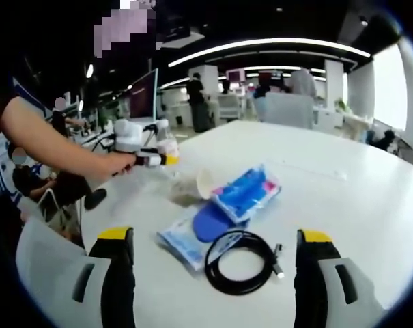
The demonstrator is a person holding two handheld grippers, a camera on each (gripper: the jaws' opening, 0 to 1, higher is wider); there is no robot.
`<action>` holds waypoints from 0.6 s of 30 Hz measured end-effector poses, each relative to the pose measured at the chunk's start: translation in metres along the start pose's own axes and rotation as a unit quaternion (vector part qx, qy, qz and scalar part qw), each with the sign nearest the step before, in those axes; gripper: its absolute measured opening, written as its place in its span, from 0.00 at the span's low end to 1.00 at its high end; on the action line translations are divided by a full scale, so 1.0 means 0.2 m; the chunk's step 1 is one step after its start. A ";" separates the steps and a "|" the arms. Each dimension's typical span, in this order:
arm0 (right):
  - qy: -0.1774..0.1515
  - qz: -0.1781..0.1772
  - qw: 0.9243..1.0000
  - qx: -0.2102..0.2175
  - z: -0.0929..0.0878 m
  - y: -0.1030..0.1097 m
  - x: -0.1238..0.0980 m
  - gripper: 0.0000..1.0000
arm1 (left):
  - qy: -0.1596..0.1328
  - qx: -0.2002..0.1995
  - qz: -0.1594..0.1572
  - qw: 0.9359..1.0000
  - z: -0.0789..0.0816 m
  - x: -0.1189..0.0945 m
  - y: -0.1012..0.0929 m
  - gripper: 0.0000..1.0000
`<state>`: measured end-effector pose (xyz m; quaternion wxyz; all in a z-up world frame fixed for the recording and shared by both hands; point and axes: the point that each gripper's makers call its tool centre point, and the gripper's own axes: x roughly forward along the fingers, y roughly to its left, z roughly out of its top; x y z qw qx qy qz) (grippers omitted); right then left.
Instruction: Arrange the tabletop items into an orderly group along one side of the table until the central work area is clear of visible clutter.
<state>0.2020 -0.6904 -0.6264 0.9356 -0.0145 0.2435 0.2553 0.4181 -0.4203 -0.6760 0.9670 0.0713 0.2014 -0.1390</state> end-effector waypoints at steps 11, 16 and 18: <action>-0.001 -0.002 1.000 0.004 0.00 -0.01 0.01 0.96 | 0.006 0.011 -0.011 1.000 0.00 0.01 0.00 0.40; -0.004 0.001 1.000 0.002 0.02 0.01 0.01 0.96 | 0.019 0.019 -0.019 0.999 -0.03 0.00 -0.02 0.49; -0.006 0.001 1.000 0.002 0.02 0.01 0.01 0.96 | 0.022 0.017 -0.021 0.999 -0.04 -0.02 -0.03 0.51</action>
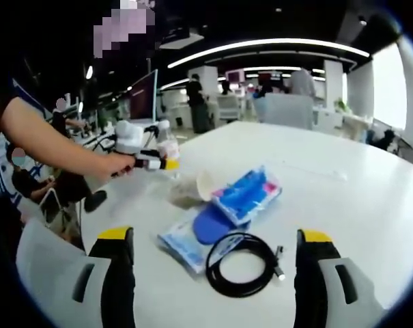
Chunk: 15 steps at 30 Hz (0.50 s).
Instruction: Arrange the tabletop items into an orderly group along one side of the table until the central work area is clear of visible clutter.
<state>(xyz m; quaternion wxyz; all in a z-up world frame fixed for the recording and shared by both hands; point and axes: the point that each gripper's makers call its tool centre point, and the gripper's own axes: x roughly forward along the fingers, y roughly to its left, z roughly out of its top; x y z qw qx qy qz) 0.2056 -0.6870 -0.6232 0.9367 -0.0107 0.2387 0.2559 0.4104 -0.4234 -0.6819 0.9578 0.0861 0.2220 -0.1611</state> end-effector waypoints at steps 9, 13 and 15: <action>-0.005 0.007 1.000 -0.003 0.01 0.04 -0.01 0.96 | 0.007 0.004 0.001 1.000 -0.04 -0.07 0.00 0.51; -0.003 0.010 1.000 -0.011 0.01 0.05 -0.02 0.96 | 0.012 -0.005 0.001 1.000 -0.05 -0.09 0.00 0.54; -0.003 0.010 1.000 -0.013 0.01 0.05 -0.03 0.97 | 0.013 -0.007 0.000 1.000 -0.06 -0.11 -0.01 0.56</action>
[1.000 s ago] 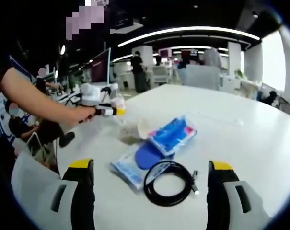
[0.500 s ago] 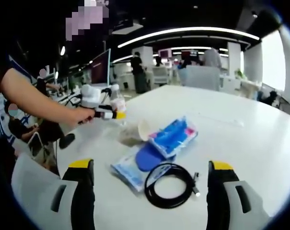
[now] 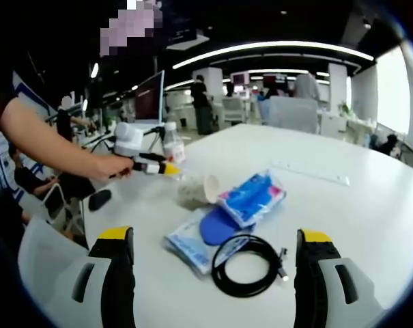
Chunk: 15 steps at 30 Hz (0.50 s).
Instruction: Arrange the tabletop items into an orderly group along one side of the table until the central work area is clear of visible clutter.
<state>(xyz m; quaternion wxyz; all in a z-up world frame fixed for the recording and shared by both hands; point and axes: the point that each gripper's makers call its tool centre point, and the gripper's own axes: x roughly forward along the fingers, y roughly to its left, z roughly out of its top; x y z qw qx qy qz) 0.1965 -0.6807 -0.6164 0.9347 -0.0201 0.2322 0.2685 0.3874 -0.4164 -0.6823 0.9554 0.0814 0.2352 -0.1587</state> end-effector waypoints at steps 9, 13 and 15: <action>-0.002 -0.001 1.000 -0.016 0.03 0.01 -0.05 0.97 | 0.008 0.015 -0.026 1.000 -0.05 -0.04 -0.10 0.64; -0.008 -0.005 1.000 -0.011 0.06 0.01 -0.06 0.97 | 0.005 0.028 -0.039 0.999 -0.05 -0.04 -0.11 0.67; -0.016 -0.007 1.000 -0.006 0.08 0.01 -0.06 0.97 | 0.001 0.036 -0.054 0.998 -0.05 -0.04 -0.14 0.69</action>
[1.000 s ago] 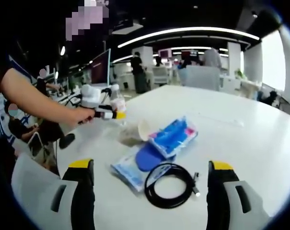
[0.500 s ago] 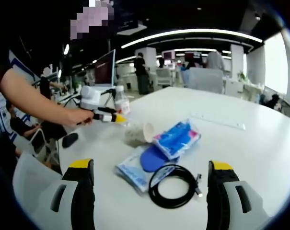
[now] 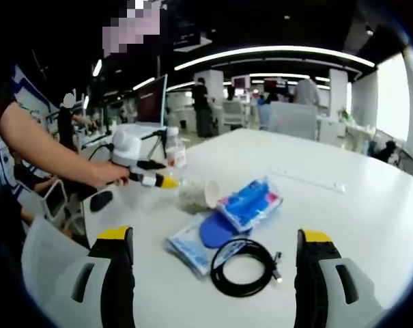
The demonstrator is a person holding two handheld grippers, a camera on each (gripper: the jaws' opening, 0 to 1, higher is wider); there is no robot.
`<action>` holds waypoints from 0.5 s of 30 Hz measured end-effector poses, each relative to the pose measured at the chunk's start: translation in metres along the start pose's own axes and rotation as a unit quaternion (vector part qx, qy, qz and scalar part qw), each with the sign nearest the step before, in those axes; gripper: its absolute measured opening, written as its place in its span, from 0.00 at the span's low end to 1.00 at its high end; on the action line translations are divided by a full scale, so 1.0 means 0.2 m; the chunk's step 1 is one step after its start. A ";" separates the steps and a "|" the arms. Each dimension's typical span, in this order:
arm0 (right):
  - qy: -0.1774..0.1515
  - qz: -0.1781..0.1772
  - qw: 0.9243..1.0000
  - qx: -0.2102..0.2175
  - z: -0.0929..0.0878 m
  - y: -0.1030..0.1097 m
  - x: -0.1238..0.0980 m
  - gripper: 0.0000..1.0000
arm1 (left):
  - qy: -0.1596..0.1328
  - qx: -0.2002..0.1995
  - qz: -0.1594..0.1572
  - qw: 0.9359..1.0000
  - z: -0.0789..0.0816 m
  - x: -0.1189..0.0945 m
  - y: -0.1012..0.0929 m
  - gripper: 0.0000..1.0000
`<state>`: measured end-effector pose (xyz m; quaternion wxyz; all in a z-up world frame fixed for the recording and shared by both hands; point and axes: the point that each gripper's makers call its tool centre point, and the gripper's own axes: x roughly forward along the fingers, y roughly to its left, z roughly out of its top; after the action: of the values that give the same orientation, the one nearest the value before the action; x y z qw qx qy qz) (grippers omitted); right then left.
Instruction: Arrange the tabletop items into an orderly group along one side of the table until the central work area is clear of visible clutter.
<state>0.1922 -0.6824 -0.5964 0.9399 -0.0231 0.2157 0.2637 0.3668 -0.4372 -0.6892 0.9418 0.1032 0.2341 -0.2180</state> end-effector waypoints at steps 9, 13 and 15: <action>-0.003 0.000 1.000 -0.003 0.00 0.03 -0.01 0.97 | 0.003 0.012 -0.012 1.000 -0.03 -0.03 -0.03 0.68; -0.004 0.001 1.000 -0.001 -0.01 0.04 -0.01 0.97 | 0.005 0.031 -0.024 0.999 -0.06 -0.05 -0.07 0.67; -0.003 0.002 1.000 0.000 -0.02 0.06 0.00 0.97 | 0.005 0.036 -0.029 0.999 -0.07 -0.06 -0.09 0.65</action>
<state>0.1842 -0.6737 -0.5992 0.9399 -0.0218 0.2132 0.2659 0.3443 -0.4444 -0.6969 0.9296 0.1316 0.2331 -0.2532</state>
